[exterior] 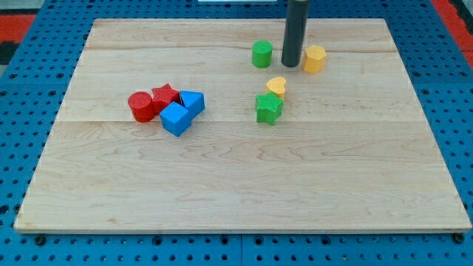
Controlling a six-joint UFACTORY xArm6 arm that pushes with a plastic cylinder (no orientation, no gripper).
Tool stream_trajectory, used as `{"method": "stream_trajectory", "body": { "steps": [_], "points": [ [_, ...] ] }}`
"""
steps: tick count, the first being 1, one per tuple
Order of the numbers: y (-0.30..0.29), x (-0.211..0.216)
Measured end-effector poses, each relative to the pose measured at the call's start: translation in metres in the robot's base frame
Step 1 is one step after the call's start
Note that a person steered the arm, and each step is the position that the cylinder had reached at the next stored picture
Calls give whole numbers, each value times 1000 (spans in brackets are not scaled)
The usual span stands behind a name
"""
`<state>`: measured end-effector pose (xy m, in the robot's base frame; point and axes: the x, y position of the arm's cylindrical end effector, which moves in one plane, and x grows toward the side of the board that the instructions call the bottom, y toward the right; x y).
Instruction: Move the yellow hexagon to the top right of the green circle
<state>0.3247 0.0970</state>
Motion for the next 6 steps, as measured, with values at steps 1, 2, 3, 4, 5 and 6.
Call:
{"method": "stream_trajectory", "body": {
  "steps": [1, 2, 3, 4, 5, 6],
  "points": [
    [33, 20],
    [66, -10],
    [59, -48],
    [70, -54],
    [99, -52],
    [95, -46]
  ]
}}
